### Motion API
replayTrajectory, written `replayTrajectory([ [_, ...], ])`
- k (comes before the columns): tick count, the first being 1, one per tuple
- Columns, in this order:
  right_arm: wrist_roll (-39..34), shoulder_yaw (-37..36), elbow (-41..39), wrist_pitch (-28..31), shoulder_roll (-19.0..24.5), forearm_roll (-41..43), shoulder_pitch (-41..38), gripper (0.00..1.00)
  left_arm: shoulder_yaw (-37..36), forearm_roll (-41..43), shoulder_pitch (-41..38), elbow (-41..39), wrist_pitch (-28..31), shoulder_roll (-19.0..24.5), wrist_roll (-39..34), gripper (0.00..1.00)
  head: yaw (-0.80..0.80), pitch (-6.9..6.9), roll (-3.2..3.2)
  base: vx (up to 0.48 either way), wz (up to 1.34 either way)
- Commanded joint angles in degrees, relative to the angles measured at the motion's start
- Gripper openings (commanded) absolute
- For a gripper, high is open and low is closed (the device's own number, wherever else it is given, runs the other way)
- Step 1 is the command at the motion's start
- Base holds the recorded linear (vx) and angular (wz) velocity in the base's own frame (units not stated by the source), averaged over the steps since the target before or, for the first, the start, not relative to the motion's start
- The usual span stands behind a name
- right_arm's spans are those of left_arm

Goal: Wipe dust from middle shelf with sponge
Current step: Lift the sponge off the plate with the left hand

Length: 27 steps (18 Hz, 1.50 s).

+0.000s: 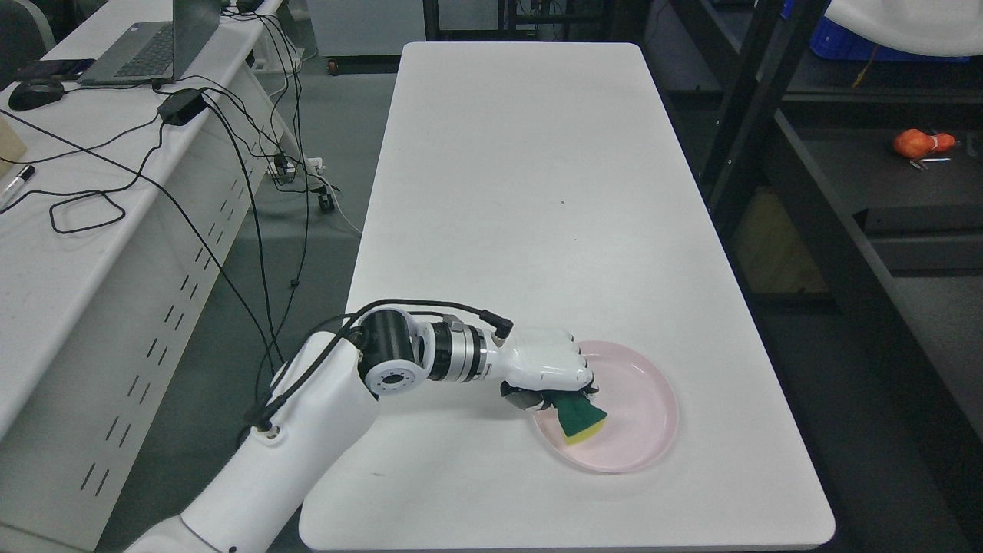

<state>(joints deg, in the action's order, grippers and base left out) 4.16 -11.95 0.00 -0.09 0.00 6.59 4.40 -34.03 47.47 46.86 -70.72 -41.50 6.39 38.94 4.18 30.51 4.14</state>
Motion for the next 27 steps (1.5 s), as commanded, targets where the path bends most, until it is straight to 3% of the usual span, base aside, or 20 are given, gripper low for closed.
replayTrajectory([
  [1, 0.06, 0.00, -1.00, 4.13, -1.00, 0.00, 0.00, 1.00, 11.07, -5.43, -0.19, -10.39, -0.85, 5.64, -0.62, 0.00, 0.00, 0.00, 0.00, 0.000, 0.00],
  [6, -0.03, 0.00, -1.00, 4.22, -1.00, 0.00, 0.08, 1.00, 24.25, -16.16, -3.87, -13.65, -3.50, 8.10, -1.06, 0.00, 0.00, 0.00, 0.00, 0.000, 0.00],
  [11, -0.03, 0.00, -1.00, 4.22, -1.00, 0.00, 0.00, 1.00, 37.18, -22.41, -12.66, -18.13, -3.50, 10.22, -7.29, 0.00, 0.00, 0.00, 0.00, 0.000, 0.00],
  [16, -0.03, 0.00, -1.00, 4.13, -1.00, 0.00, 0.08, 1.00, 40.36, -25.31, -18.29, -19.28, -3.50, 8.47, -15.20, 0.00, 0.00, 0.00, 0.00, -0.012, 0.00],
  [21, 0.06, 0.00, -1.00, 4.13, -1.00, 0.00, 0.08, 1.00, 42.38, -25.76, -19.26, -19.98, -3.50, 2.06, -15.56, 0.00, 0.00, 0.00, 0.00, -0.073, -0.01],
  [27, -0.03, 0.00, -1.00, 4.13, -1.00, 0.00, 0.00, 1.00, 42.30, -25.93, -19.09, -20.95, -3.50, -2.44, -16.27, 0.00, 0.00, 0.00, 0.00, -0.157, -0.17],
])
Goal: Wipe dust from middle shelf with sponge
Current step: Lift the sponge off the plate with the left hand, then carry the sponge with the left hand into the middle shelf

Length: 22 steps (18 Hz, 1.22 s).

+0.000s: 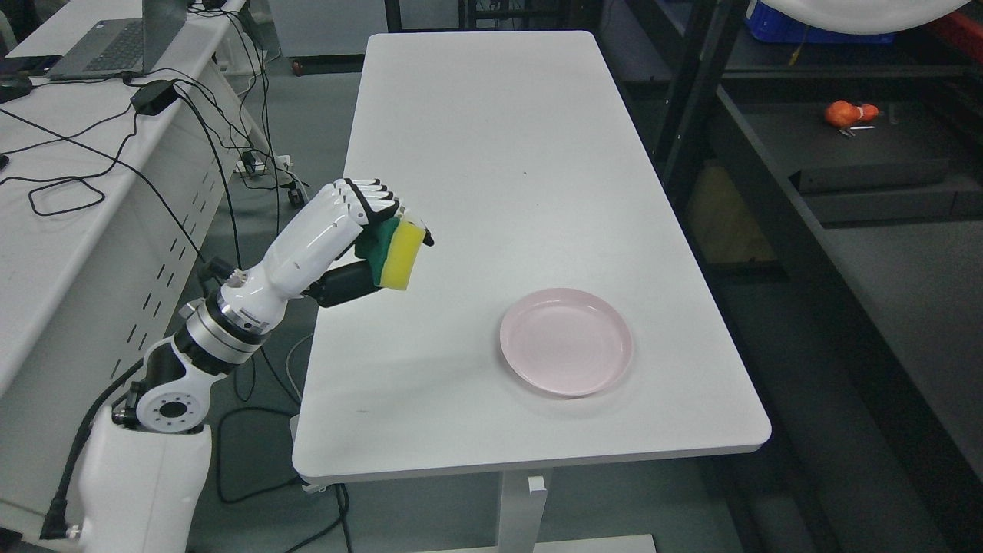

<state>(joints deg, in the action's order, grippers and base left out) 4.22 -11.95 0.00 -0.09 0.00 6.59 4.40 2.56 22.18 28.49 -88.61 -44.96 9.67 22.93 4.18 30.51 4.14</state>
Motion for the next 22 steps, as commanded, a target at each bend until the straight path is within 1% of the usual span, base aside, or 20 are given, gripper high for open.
replayTrajectory([
  [1, 0.00, 0.00, -1.00, 4.13, -1.00, 0.00, 0.00, 1.00, 5.36, -0.65, -0.71, -3.15, -0.04, -5.98, -0.25, 0.00, 0.00, 0.00, 0.00, -0.187, -0.23],
  [6, -0.09, 0.00, -1.00, 4.13, -1.00, 0.00, 0.00, 1.00, 0.44, -0.56, -0.45, -3.06, -0.04, -8.43, -0.16, 0.00, 0.00, 0.00, 0.00, -0.232, -0.11],
  [11, -0.09, 0.00, -1.00, 4.13, -1.00, 0.00, 0.00, 1.00, -3.52, -0.03, 1.48, -2.71, -0.04, -8.67, -0.16, 0.00, 0.00, 0.00, 0.00, -0.290, -0.05],
  [15, 0.00, 0.00, -1.00, 4.13, -1.00, 0.00, 0.00, 1.00, -6.86, 0.32, 4.55, -2.45, -0.04, -8.67, -0.07, 0.00, 0.00, 0.00, 0.00, -0.340, -0.30],
  [17, -0.09, 0.00, -1.00, 4.13, -1.00, 0.00, 0.00, 1.00, -7.74, 2.68, 7.70, -2.36, -0.04, -8.67, 0.10, 0.00, 0.00, 0.00, 0.00, -0.346, -0.50],
  [22, -0.09, 0.00, -1.00, 4.13, -1.00, 0.00, 0.00, 1.00, -14.06, 7.26, 17.11, 0.18, -0.04, -8.67, 0.37, 0.00, 0.00, 0.00, 0.00, -0.297, -0.85],
])
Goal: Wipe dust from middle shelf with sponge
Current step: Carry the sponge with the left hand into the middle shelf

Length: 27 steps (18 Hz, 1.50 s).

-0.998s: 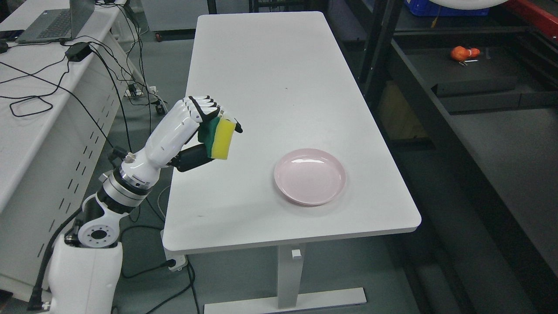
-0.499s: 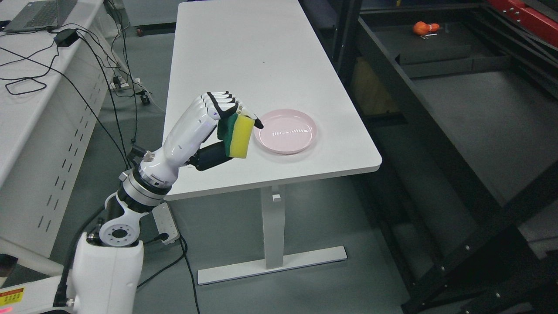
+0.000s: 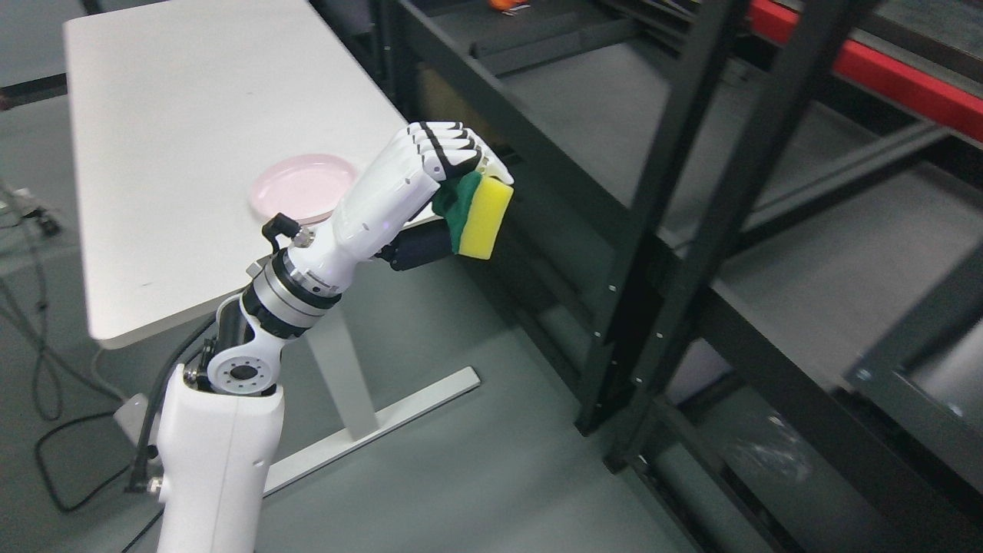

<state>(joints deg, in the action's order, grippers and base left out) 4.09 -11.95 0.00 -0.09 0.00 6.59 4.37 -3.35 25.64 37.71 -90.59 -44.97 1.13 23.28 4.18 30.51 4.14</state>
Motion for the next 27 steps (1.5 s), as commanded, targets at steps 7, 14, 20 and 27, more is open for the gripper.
replayTrajectory([
  [7, 0.05, 0.00, -1.00, 4.13, -1.00, 0.00, 0.03, 1.00, -22.30, 3.63, 18.08, 7.88, -0.03, -0.13, -0.51, 0.00, 0.00, 0.00, 0.00, -0.208, -1.11],
  [14, 0.05, 0.00, -1.00, 4.13, -1.00, 0.00, 0.03, 1.00, -30.04, 4.07, 37.84, 18.59, -0.03, -0.13, -0.69, 0.00, 0.00, 0.00, 0.00, -0.063, -0.73],
  [20, 0.13, 0.00, -1.00, 4.13, -1.00, 0.00, 0.03, 1.00, -38.99, 10.90, 55.00, 27.84, -0.03, -0.13, -1.83, 0.00, 0.00, -0.01, 0.00, 0.037, -0.32],
  [27, 0.05, 0.00, -1.00, 4.22, -1.00, 0.00, 0.03, 1.00, -50.88, 20.84, 55.63, 29.85, 3.48, -0.13, -1.83, 0.00, 0.00, -0.01, 0.00, 0.028, -0.18],
])
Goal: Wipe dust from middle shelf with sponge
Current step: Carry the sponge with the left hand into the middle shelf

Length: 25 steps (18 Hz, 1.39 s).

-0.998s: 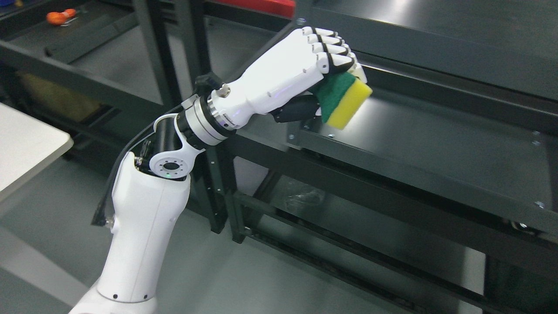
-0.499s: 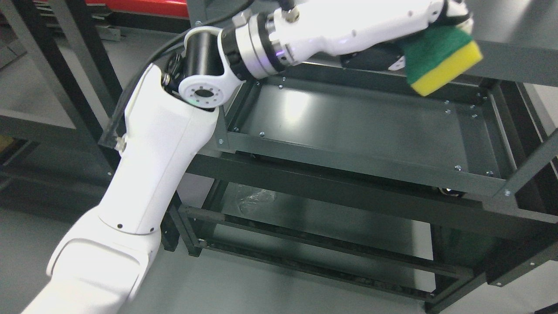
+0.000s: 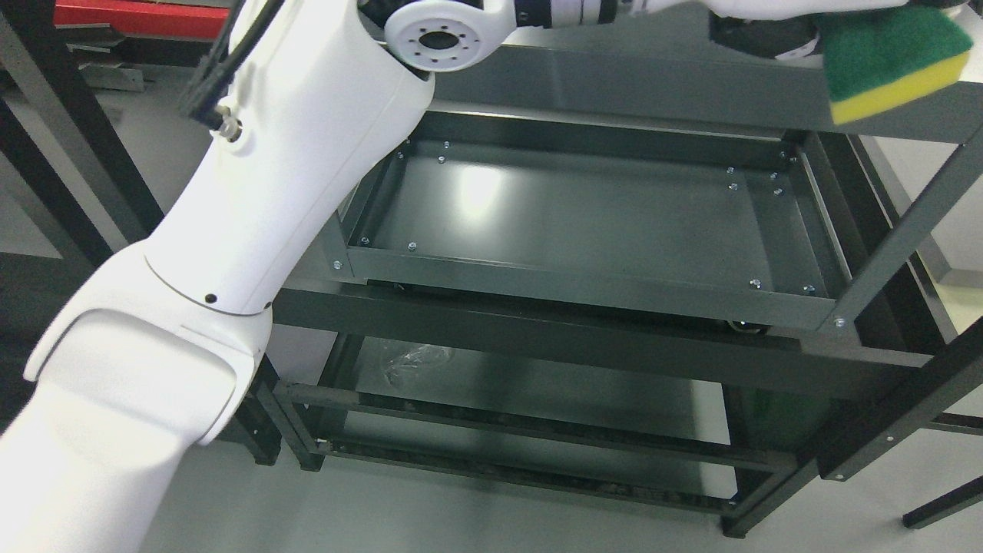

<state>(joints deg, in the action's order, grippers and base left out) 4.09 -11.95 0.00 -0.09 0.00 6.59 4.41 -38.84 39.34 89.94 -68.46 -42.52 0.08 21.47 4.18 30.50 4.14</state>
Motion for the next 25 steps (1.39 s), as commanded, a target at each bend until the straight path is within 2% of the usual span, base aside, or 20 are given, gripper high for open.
replayTrajectory([
  [1, 0.05, 0.00, -1.00, 4.13, -1.00, 0.00, -0.02, 1.00, -16.34, 7.59, 3.23, 8.34, 1.03, 0.92, -0.03, 0.00, 0.00, 0.00, 0.00, 0.013, -0.06],
  [9, 0.05, 0.00, -1.00, 4.13, -1.00, 0.00, 0.07, 1.00, -16.79, 8.65, 2.17, 10.37, 0.51, 0.92, -0.03, 0.00, 0.00, 0.00, 0.00, 0.007, -0.04],
  [15, 0.05, 0.00, -1.00, 4.13, -1.00, 0.00, -0.01, 1.00, -14.68, 8.21, 1.56, 7.56, 0.15, 0.92, -0.03, 0.00, 0.00, 0.00, 0.00, -0.001, 0.01],
  [19, 0.05, 0.00, -1.00, 4.13, -1.00, 0.00, 0.07, 1.00, -11.09, 7.42, 1.12, 1.94, -0.55, 5.71, 0.06, 0.00, 0.00, 0.00, 0.00, -0.004, 0.02],
  [25, 0.05, 0.00, -1.00, 4.13, -1.00, 0.00, 0.07, 1.00, -10.46, 4.09, 0.15, -3.68, -1.69, 14.67, 0.32, 0.00, 0.00, -0.01, 0.00, 0.003, -0.01],
])
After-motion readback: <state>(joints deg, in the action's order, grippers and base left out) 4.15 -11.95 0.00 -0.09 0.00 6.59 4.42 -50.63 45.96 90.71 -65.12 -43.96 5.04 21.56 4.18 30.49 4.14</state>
